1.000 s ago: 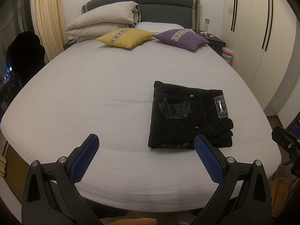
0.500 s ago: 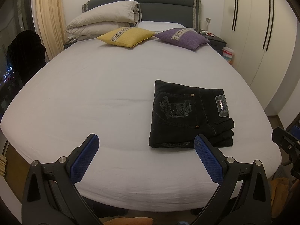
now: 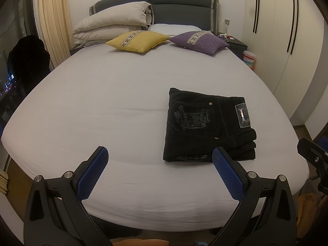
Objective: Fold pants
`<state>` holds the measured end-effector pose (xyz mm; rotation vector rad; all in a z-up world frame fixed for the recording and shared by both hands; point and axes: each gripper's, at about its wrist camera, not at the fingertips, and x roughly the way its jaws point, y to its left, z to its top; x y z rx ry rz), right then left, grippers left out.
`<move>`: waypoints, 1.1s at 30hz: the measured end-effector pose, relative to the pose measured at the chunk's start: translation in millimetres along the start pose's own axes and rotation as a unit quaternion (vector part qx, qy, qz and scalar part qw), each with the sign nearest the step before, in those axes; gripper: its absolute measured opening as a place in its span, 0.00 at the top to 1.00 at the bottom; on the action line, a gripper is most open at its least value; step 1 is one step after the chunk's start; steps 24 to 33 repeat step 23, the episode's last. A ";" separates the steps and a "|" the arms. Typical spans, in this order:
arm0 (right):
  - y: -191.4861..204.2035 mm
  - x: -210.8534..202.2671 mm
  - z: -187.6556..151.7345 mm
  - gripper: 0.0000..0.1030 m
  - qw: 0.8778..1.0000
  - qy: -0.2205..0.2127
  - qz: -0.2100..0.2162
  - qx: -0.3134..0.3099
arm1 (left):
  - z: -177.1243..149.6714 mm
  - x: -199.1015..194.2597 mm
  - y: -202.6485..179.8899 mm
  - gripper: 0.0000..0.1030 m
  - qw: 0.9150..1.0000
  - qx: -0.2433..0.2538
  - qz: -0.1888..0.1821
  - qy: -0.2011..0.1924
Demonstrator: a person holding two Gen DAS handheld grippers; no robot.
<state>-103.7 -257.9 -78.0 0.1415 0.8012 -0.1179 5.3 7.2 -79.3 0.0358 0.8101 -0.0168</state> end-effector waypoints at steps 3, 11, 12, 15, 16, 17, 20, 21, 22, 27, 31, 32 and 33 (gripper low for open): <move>-0.2 0.0 0.2 0.00 1.000 0.000 0.000 0.000 | -0.1 0.1 -0.4 0.00 1.000 0.000 0.000 0.000; -1.6 -1.3 0.4 0.00 1.000 0.001 0.001 -0.001 | 0.2 -0.2 -1.1 0.00 1.000 0.004 0.001 -0.002; -1.8 -1.0 0.8 0.00 1.000 0.001 0.001 -0.001 | 0.5 -0.6 -0.8 0.00 1.000 0.003 0.000 -0.002; -2.7 -1.2 -1.0 0.00 1.000 0.003 0.000 -0.001 | 0.4 -0.6 -1.3 0.00 1.000 0.003 0.001 -0.002; -2.6 -1.1 -0.8 0.00 1.000 0.003 0.000 -0.001 | 0.3 -0.5 -1.4 0.00 1.000 0.003 0.000 -0.002; -2.6 -1.8 -2.2 0.00 1.000 0.003 0.000 0.000 | 0.7 -0.5 -1.1 0.00 1.000 0.003 0.000 -0.001; -2.9 -1.7 -1.9 0.00 1.000 0.003 0.000 0.000 | 0.1 -1.6 -1.3 0.00 1.000 0.004 -0.004 -0.005; -3.9 -1.6 -2.2 0.00 1.000 0.003 -0.001 0.000 | 0.4 -1.6 -0.8 0.00 1.000 0.006 -0.004 -0.006; -4.8 -1.5 -2.6 0.00 1.000 0.004 -0.001 0.000 | 0.5 -1.6 -0.8 0.00 1.000 0.007 -0.001 -0.007; -7.2 0.3 0.8 0.00 1.000 0.005 -0.001 0.001 | 0.3 -1.2 -0.9 0.00 1.000 0.007 0.000 -0.007; -7.2 0.3 0.8 0.00 1.000 0.005 -0.001 0.001 | 0.3 -1.2 -0.9 0.00 1.000 0.007 0.000 -0.007; -7.2 0.3 0.8 0.00 1.000 0.005 -0.001 0.001 | 0.3 -1.2 -0.9 0.00 1.000 0.007 0.000 -0.007; -7.2 0.3 0.8 0.00 1.000 0.005 -0.001 0.001 | 0.3 -1.2 -0.9 0.00 1.000 0.007 0.000 -0.007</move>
